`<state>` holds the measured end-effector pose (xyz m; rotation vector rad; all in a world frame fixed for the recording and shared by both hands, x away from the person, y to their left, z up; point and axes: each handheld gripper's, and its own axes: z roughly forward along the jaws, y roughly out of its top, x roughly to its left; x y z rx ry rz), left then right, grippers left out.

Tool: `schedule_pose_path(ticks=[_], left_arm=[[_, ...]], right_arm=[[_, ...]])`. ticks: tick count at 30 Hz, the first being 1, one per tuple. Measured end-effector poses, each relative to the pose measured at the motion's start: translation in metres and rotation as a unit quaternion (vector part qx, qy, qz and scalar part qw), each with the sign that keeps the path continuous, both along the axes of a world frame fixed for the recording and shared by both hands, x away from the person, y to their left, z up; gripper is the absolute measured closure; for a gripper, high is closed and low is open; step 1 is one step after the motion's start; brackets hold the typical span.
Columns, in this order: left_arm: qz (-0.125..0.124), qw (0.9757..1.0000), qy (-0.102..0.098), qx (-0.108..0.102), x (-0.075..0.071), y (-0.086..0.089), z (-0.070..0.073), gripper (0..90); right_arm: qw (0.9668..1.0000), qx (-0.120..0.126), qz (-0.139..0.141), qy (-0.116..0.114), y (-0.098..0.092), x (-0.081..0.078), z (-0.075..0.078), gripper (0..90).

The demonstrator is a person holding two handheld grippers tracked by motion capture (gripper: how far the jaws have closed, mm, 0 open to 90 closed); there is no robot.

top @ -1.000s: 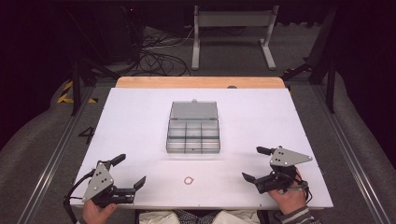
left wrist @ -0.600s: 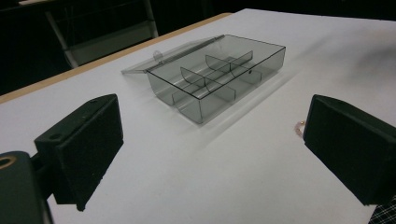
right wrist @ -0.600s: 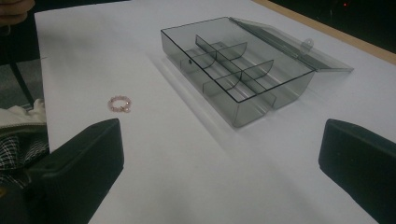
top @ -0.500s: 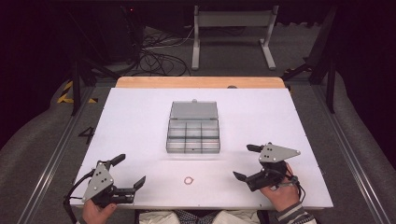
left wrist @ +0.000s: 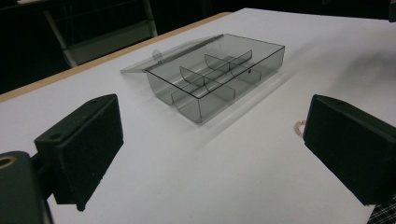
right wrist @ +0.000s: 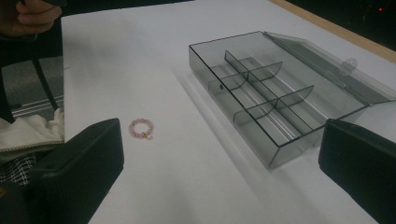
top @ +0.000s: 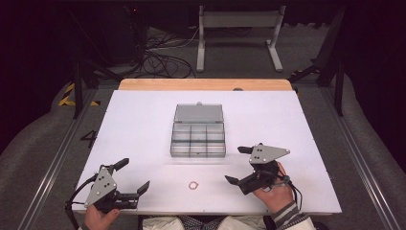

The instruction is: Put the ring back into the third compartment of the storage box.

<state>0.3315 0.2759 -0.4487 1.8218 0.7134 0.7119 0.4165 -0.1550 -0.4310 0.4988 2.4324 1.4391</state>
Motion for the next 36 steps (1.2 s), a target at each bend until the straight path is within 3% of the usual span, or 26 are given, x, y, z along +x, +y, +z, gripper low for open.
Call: schedule_pose_path(ticks=[25, 36], left_arm=[[-0.003, 1.0, 0.005, -0.004, 0.0, -0.001, -0.001, 5.3], [-0.004, 1.0, 0.006, -0.002, 0.0, -0.001, -0.001, 5.4]], right_arm=[[0.9991, -0.012, 0.04, 0.008, 0.04, 0.004, 0.0, 0.8], [0.9973, -0.02, 0.047, 0.052, 0.046, 0.003, 0.001, 15.0]])
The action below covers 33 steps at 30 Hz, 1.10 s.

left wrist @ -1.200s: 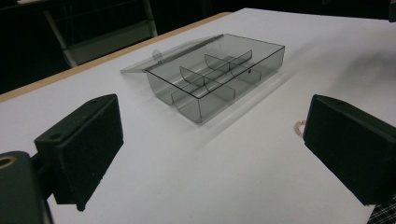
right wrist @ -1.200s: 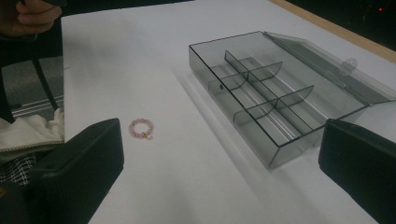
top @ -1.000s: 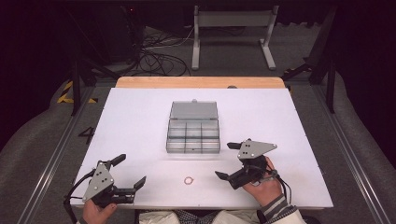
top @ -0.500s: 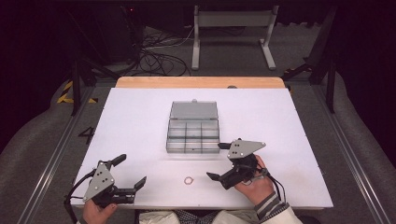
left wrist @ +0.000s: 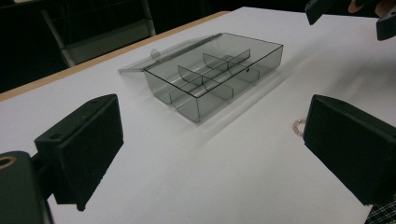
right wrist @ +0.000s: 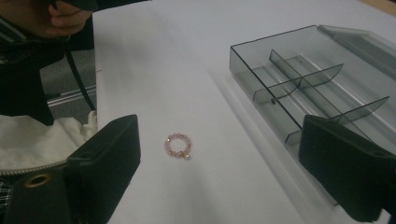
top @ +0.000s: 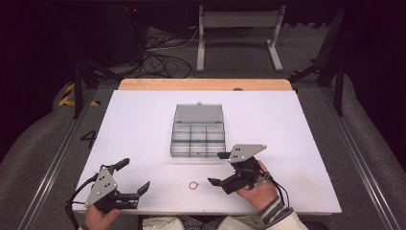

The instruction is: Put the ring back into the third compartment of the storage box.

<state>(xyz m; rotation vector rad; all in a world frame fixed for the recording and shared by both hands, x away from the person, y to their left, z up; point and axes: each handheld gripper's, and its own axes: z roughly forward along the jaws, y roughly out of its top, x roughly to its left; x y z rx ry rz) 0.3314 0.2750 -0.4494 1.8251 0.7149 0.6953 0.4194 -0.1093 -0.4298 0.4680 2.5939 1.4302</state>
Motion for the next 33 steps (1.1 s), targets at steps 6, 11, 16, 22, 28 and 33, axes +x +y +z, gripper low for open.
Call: schedule_pose_path(ticks=[6, 11, 16, 22, 28, 33], left_arm=[[-0.001, 1.0, 0.001, -0.001, 0.0, 0.0, 0.0, 5.4], [-0.002, 1.0, 0.001, -0.001, 0.0, 0.0, 0.0, 5.4], [-0.002, 1.0, 0.001, -0.001, 0.0, 0.0, 0.0, 5.4], [-0.003, 1.0, 0.001, 0.001, 0.0, 0.0, 0.0, 5.4], [-0.003, 1.0, 0.001, 0.002, 0.0, 0.0, 0.0, 5.4], [-0.003, 1.0, 0.001, 0.001, 0.0, 0.0, 0.0, 5.4]], right_arm=[[0.9997, -0.024, 0.005, -0.006, 0.007, 0.0, -0.001, 23.6], [0.9986, -0.05, -0.001, -0.016, 0.018, 0.0, -0.003, 32.2], [0.9976, -0.067, -0.001, -0.017, 0.025, 0.003, -0.008, 37.8], [0.9971, -0.076, 0.002, -0.009, 0.031, 0.005, -0.013, 42.4], [0.9959, -0.088, 0.018, 0.001, 0.043, 0.006, -0.021, 50.3], [0.9953, -0.094, 0.025, 0.006, 0.05, 0.007, -0.026, 52.6]])
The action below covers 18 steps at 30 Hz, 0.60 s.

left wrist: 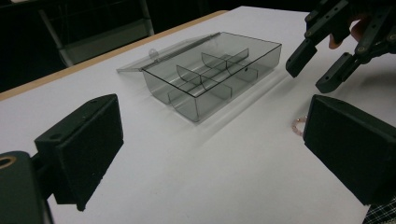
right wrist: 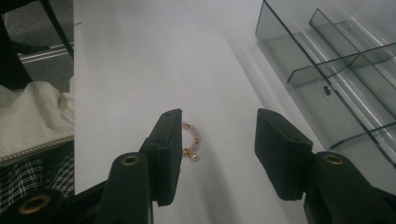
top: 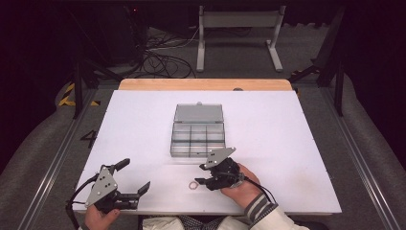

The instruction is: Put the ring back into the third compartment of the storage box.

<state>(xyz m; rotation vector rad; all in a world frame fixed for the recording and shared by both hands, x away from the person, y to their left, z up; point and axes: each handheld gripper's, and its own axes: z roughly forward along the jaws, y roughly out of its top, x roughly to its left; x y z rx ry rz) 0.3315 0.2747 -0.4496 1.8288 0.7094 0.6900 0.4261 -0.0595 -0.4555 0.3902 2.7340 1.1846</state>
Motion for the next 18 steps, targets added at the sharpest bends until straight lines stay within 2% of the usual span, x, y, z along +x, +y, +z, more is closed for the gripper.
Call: schedule_pose_path(ticks=[7, 18], left_arm=[[0.0, 1.0, -0.001, 0.0, 0.0, 0.0, 0.0, 5.4], [-0.002, 1.0, 0.0, 0.002, 0.0, 0.0, 0.0, 5.3]], right_arm=[[0.9999, -0.01, 0.012, 0.007, 0.011, 0.0, -0.009, 56.3], [0.9994, -0.016, 0.021, 0.024, 0.021, 0.003, -0.018, 57.2]])
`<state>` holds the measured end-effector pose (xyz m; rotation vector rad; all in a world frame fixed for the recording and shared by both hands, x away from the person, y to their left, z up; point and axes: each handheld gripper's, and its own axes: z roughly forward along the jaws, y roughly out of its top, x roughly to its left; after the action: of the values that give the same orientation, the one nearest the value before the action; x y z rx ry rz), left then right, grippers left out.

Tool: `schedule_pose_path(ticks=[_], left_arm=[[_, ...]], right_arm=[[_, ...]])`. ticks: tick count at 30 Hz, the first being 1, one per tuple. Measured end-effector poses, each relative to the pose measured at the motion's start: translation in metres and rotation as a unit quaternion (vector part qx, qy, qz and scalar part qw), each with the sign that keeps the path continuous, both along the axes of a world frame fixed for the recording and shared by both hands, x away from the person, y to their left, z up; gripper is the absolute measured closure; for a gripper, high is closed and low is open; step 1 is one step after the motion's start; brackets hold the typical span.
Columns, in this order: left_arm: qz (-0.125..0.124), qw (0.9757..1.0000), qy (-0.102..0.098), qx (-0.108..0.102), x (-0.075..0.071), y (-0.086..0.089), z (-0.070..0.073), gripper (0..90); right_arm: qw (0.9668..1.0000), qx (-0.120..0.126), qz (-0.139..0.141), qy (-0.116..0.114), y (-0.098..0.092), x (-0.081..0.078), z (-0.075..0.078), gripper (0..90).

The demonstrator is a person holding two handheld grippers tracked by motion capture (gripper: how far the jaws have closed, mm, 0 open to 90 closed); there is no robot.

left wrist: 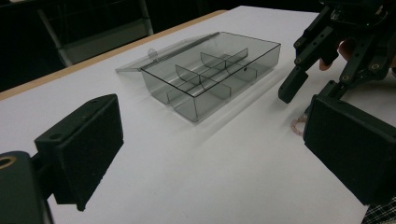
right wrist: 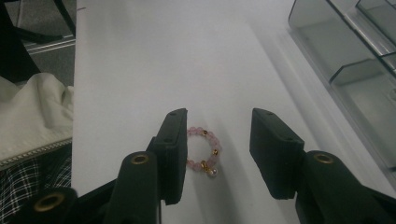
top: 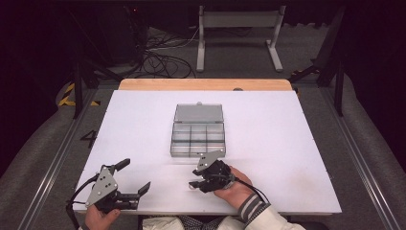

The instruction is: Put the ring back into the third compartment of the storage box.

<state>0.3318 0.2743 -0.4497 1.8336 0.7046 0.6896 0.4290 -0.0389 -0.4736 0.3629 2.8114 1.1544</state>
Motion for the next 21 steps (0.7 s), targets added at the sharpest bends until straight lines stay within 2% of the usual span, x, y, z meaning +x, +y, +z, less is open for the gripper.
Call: schedule_pose_path(ticks=[12, 17, 21], left_arm=[[0.0, 1.0, 0.001, 0.0, 0.0, -0.0001, 0.0, 5.4], [-0.001, 1.0, 0.0, 0.0, 0.0, -0.0002, 0.0, 5.3], [0.0, 1.0, 0.001, 0.0, 0.0, 0.0, 0.0, 5.3]], right_arm=[[0.9999, -0.009, 0.006, 0.002, 0.0059, 0.0017, -0.0049, 59.7], [0.9997, -0.017, 0.013, -0.013, 0.0064, 0.0015, -0.0044, 66.0], [0.9994, -0.022, 0.02, -0.017, 0.0072, 0.0015, -0.0049, 70.3]])
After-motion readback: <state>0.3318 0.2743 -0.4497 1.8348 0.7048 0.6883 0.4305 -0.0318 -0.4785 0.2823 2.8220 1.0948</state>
